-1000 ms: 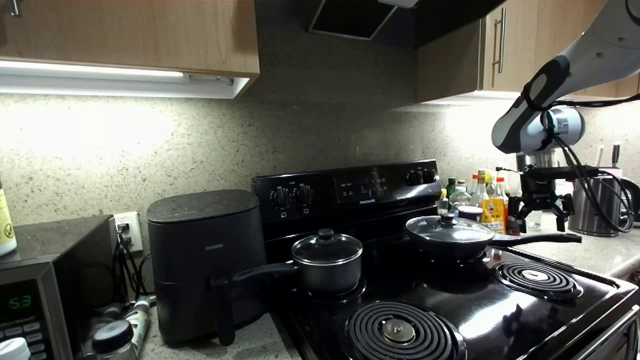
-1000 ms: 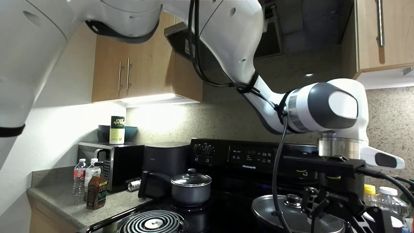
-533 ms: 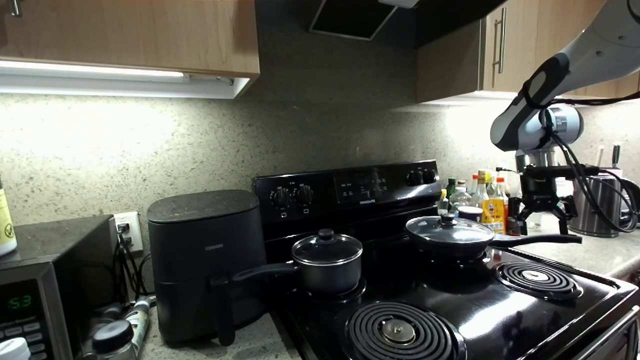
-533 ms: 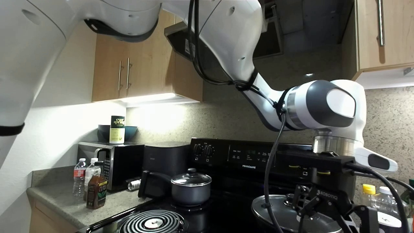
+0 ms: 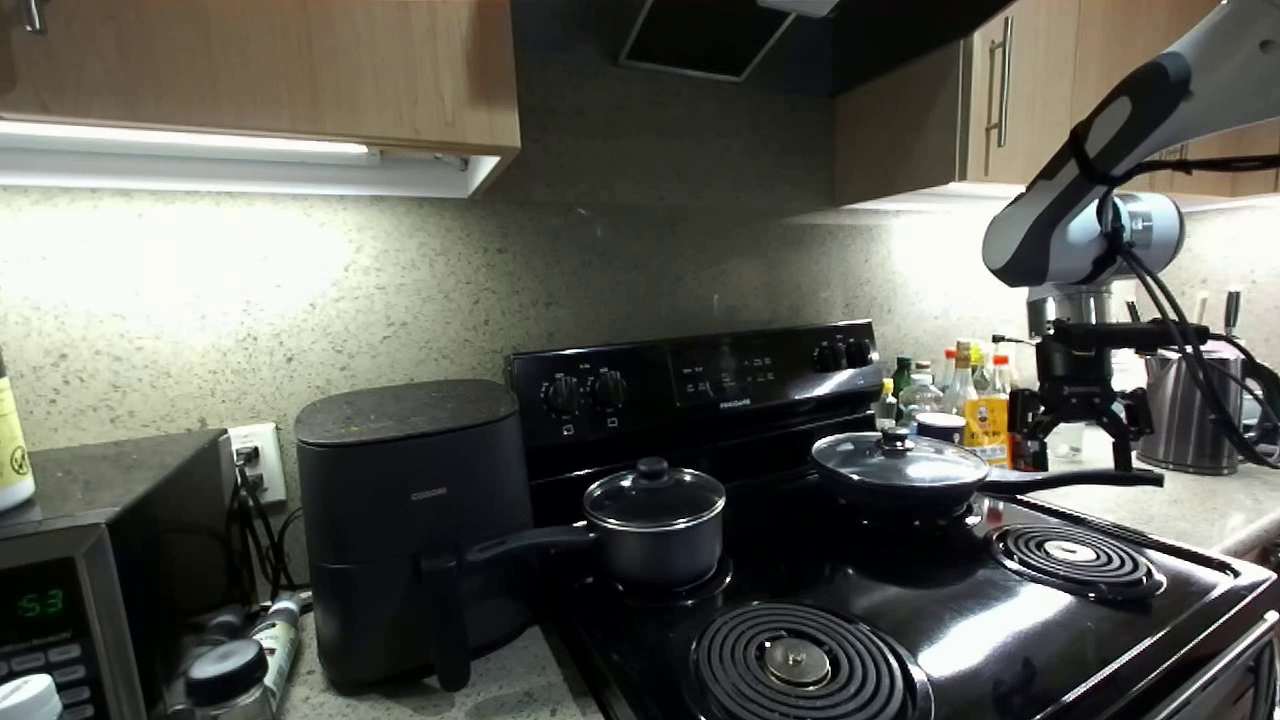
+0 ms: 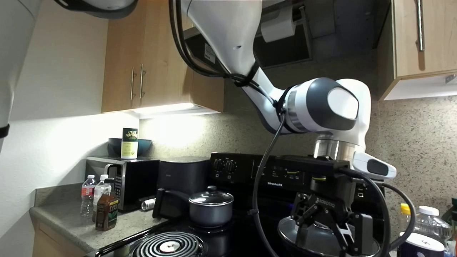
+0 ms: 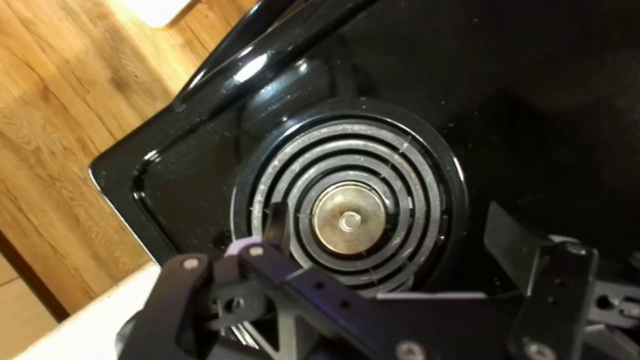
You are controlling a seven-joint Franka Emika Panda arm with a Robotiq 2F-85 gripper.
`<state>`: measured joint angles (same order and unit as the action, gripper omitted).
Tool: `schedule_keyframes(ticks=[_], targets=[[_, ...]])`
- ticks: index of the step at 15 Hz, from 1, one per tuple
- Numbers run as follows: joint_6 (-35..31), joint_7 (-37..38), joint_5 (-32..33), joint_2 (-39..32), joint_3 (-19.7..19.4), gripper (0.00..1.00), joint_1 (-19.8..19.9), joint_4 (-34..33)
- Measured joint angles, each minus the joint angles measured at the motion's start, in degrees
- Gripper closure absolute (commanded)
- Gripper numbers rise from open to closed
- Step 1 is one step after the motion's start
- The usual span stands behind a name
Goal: Move the pan handle to the right
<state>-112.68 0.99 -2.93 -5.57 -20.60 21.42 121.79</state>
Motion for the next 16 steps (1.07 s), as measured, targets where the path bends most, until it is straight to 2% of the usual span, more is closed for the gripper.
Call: schedule_keyframes(ticks=[5,11,16], targets=[[-5.39,-7.67,-2.0,-2.6,1.78,0.0,-0.76,1.95],[-6.65,-8.08,-2.13,-7.18,0.98,0.0,0.76,-0.32],[-6.69,-5.9,-2.58,-8.26,-0.62,0.0,2.69,-0.76]])
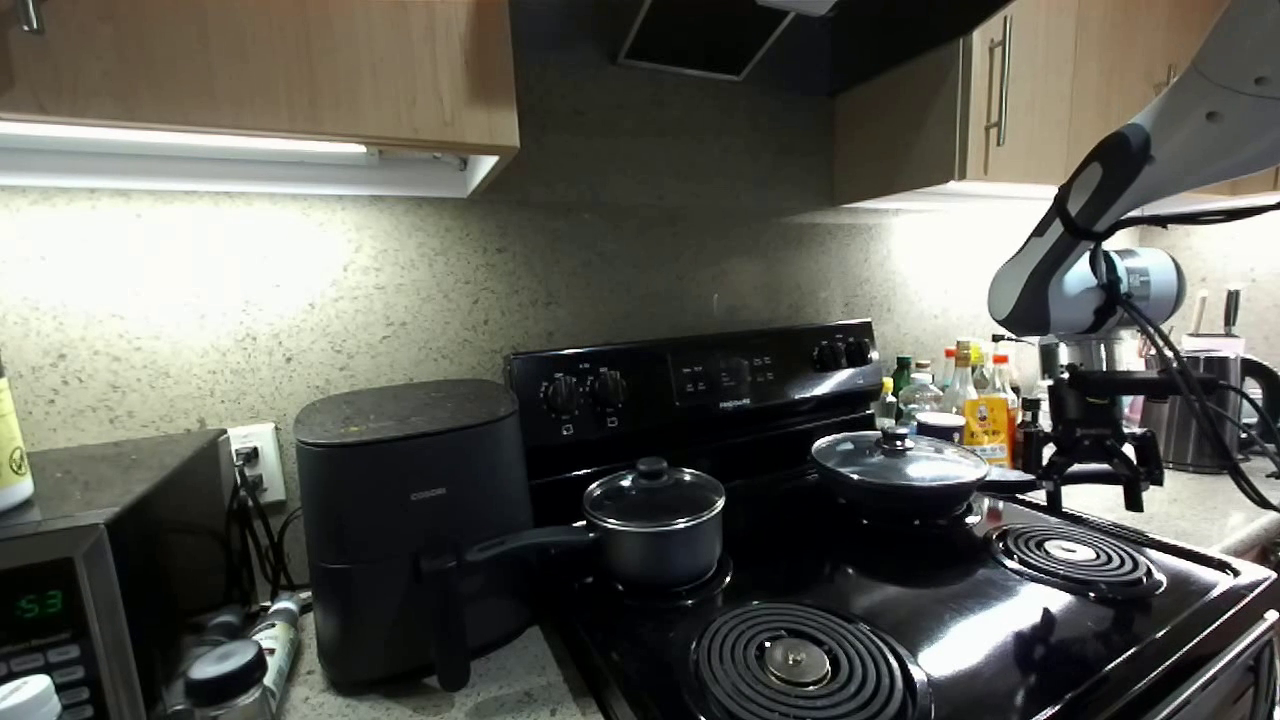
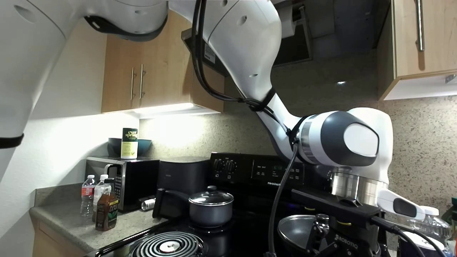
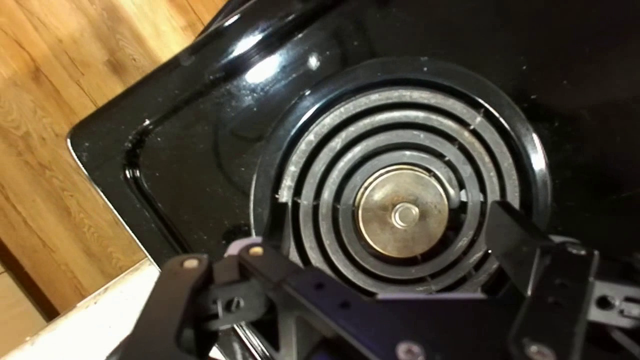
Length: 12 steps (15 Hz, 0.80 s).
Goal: Move the pan handle to the right
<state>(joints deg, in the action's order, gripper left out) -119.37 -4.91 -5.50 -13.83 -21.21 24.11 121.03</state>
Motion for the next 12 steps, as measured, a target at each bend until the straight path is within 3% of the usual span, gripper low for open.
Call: schedule_keyframes(ticks=[12], targets=[[-1.96,5.38,-4.06,-0.55,-1.01,0.0,0.71,-3.77]])
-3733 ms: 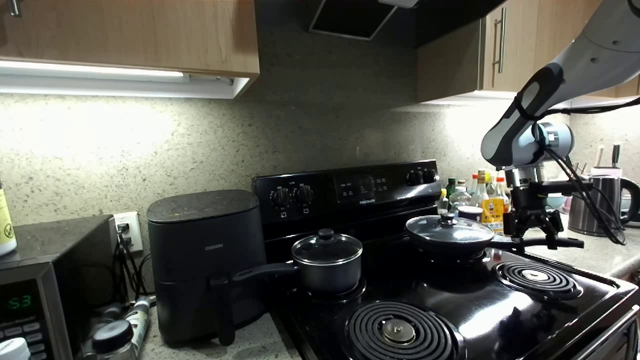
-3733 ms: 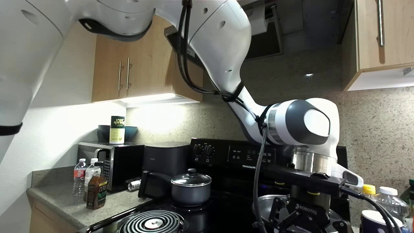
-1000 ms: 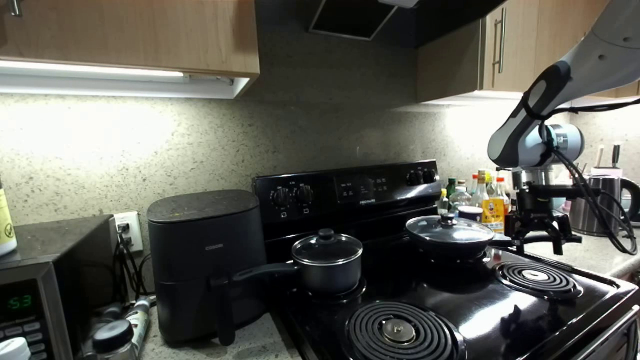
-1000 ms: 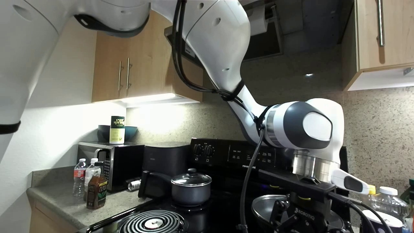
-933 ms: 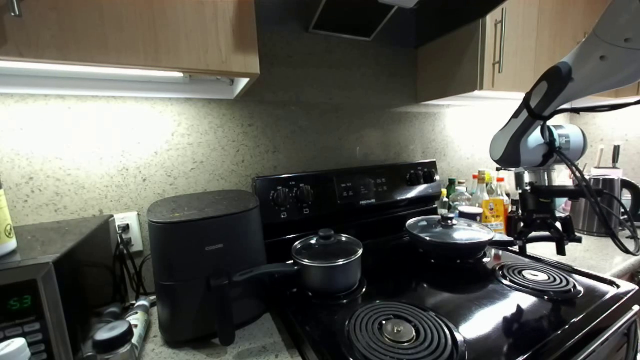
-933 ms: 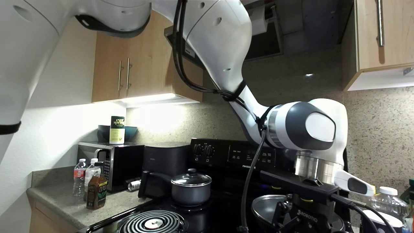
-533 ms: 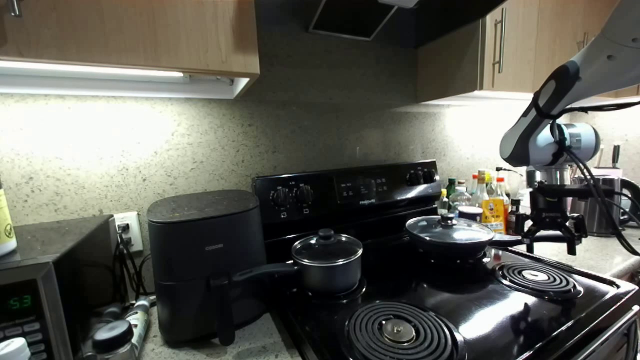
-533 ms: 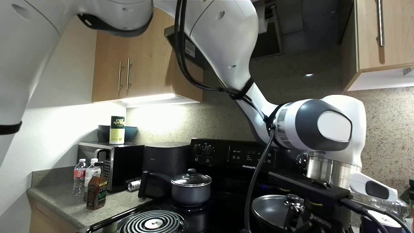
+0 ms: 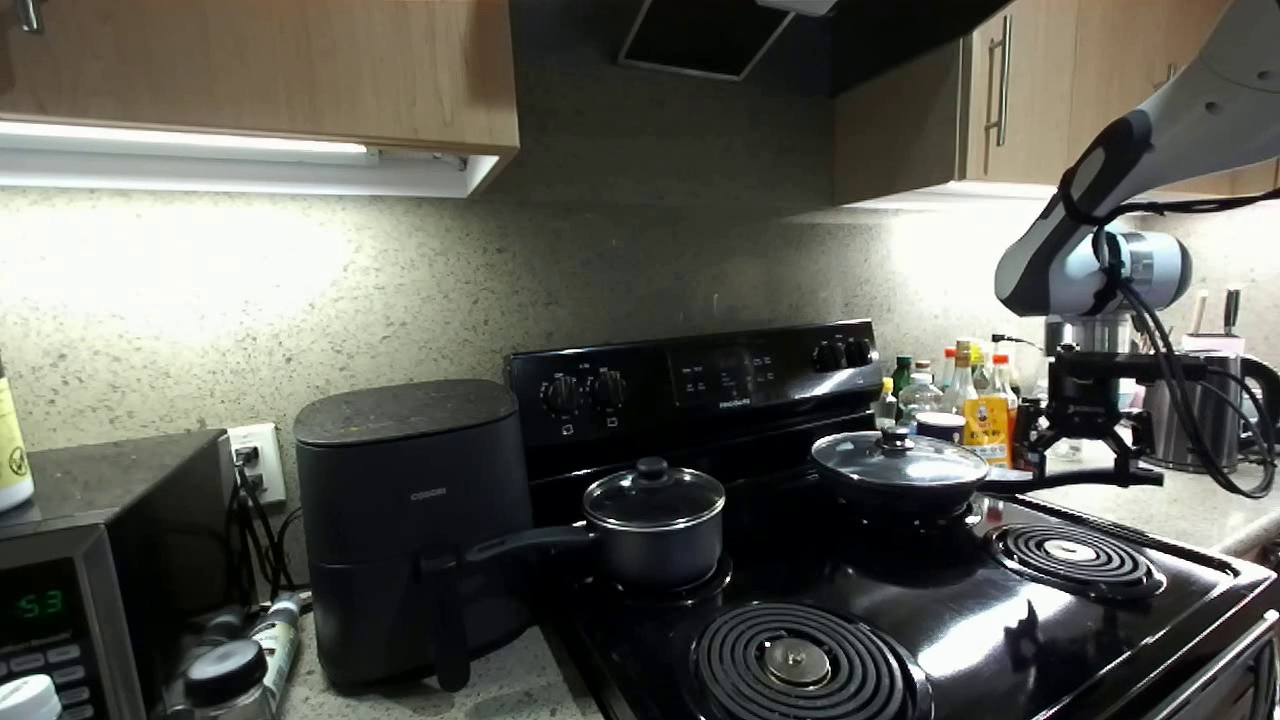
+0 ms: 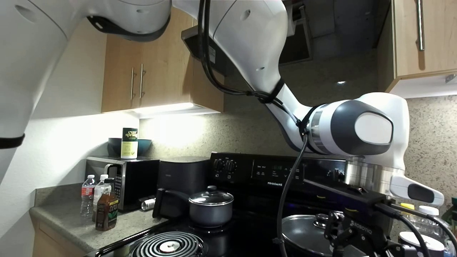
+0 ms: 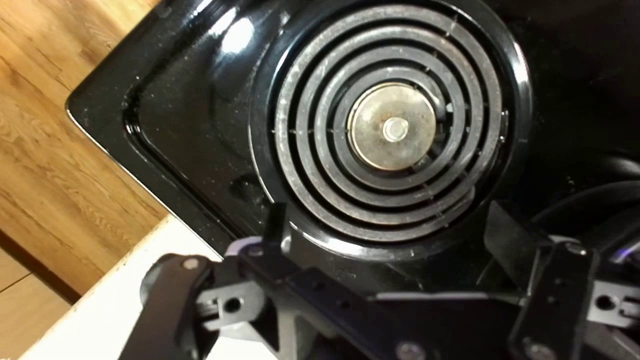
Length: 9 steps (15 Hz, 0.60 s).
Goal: Move the pan handle to the right
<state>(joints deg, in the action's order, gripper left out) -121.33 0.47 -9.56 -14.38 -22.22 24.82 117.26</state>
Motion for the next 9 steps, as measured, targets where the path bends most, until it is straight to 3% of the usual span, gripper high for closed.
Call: schedule_keyframes(ticks=[9], targets=[[0.31,1.07,-2.98,-5.77,0.63,0.0,1.09,-4.28]])
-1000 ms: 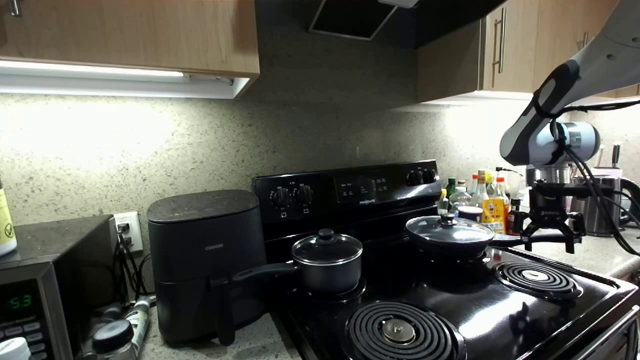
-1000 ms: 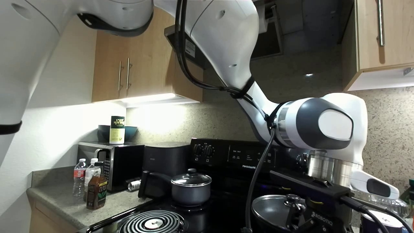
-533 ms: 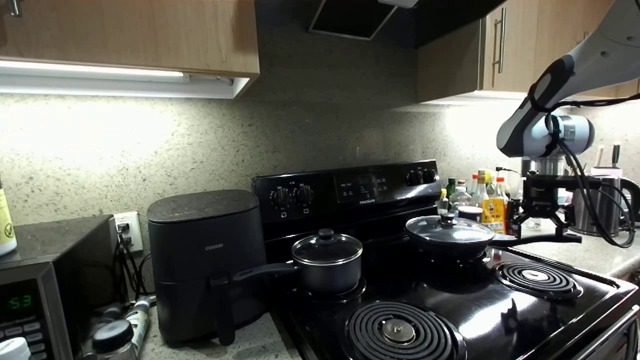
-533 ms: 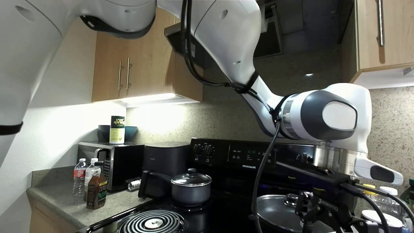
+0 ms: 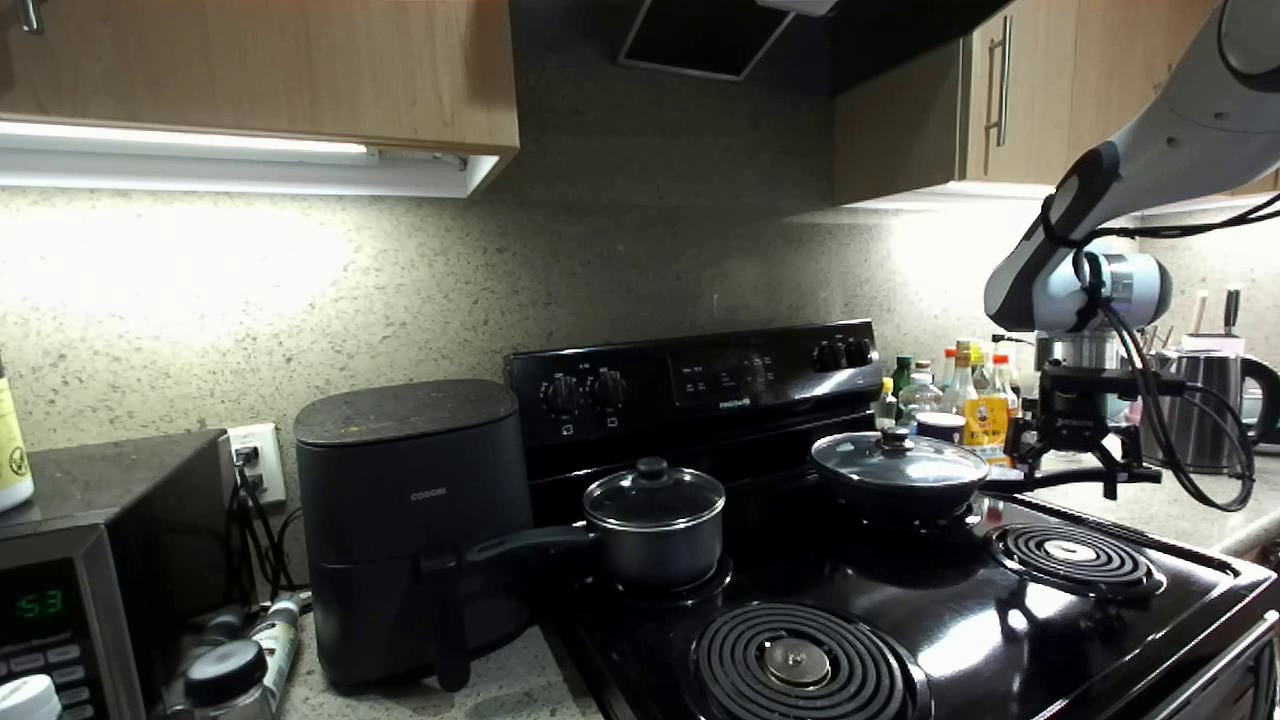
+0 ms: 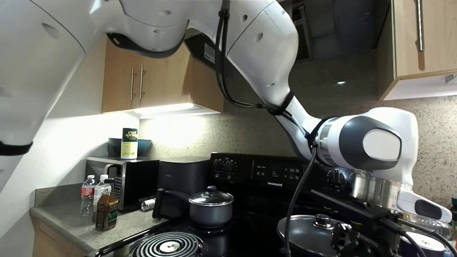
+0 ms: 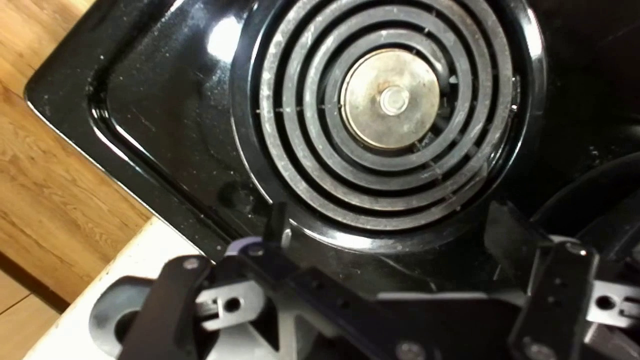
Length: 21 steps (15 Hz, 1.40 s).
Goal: Move the pan handle to the right
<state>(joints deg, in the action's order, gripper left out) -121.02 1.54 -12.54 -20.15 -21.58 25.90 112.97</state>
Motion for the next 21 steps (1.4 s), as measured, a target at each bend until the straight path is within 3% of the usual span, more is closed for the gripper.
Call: schedule_keyframes(ticks=[21], targets=[[0.13,10.21,-1.65,-5.28,-0.59,0.0,3.14,-11.57]])
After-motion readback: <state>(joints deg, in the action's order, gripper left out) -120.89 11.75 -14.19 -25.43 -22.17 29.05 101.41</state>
